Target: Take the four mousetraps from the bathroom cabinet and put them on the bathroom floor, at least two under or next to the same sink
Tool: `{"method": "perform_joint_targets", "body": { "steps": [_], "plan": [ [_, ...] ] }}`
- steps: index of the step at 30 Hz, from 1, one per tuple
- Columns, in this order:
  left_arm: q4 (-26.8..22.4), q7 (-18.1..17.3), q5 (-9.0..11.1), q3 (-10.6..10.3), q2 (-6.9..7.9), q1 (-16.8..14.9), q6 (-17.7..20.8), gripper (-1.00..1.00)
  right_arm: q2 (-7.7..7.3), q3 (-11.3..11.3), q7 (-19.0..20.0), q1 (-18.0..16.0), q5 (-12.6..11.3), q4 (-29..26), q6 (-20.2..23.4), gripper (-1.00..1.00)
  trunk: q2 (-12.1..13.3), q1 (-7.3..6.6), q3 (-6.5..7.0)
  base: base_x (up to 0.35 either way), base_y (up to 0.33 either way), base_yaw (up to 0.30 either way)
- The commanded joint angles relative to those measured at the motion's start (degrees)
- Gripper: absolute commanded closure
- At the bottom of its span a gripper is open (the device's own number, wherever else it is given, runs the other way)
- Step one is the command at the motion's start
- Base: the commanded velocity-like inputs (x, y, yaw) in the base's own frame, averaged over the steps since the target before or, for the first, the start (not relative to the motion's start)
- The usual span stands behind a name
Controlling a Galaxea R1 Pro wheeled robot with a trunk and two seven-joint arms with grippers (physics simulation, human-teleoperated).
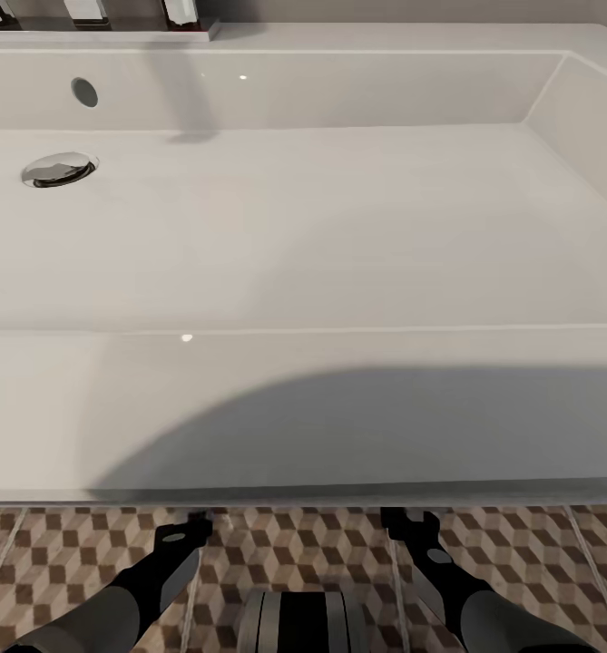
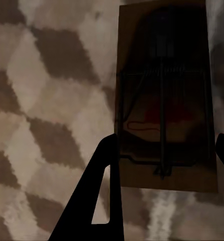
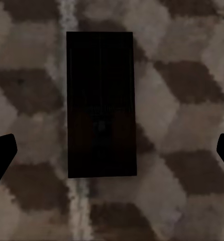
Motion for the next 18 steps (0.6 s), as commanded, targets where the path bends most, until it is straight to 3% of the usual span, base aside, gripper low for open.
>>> {"method": "perform_joint_targets", "body": {
  "steps": [1, 6, 11, 14, 18],
  "plan": [
    [-0.26, 0.39, 0.38, -0.57, -0.07, 0.0, 0.36, 1.0, 0.04, 0.29, -0.17, -0.03, -0.42, 0.05, -0.2, -1.0, -0.01, -0.01, -0.03, 0.0, 0.0, 0.0],
    [-0.46, 0.38, -0.86, -0.66, -0.45, -0.12, 0.4, 1.0, -0.06, 0.25, -0.16, -0.03, -0.55, 0.05, -0.2, -1.0, -0.01, -0.01, -0.03, 0.0, 0.0, 0.0],
    [-0.42, 0.39, -5.44, -0.69, -0.73, -0.31, 0.36, 1.0, -0.01, 0.22, -0.18, -0.03, -0.65, 0.05, -0.2, -1.0, -0.01, -0.01, -0.03, 0.0, 0.0, 0.0],
    [-0.41, 0.41, -6.92, -0.67, -0.83, -0.39, 0.34, 1.0, -0.03, 0.21, -0.16, -0.03, -0.67, 0.05, -0.2, -1.0, -0.01, -0.01, -0.03, 0.0, 0.0, 0.0],
    [-0.35, 0.45, -7.54, -0.66, -1.14, -0.66, 0.33, 1.0, -0.06, 0.2, -0.16, -0.03, -0.68, 0.05, -0.2, -1.0, -0.01, -0.01, -0.03, 0.0, 0.0, 0.0]
  ]
}}
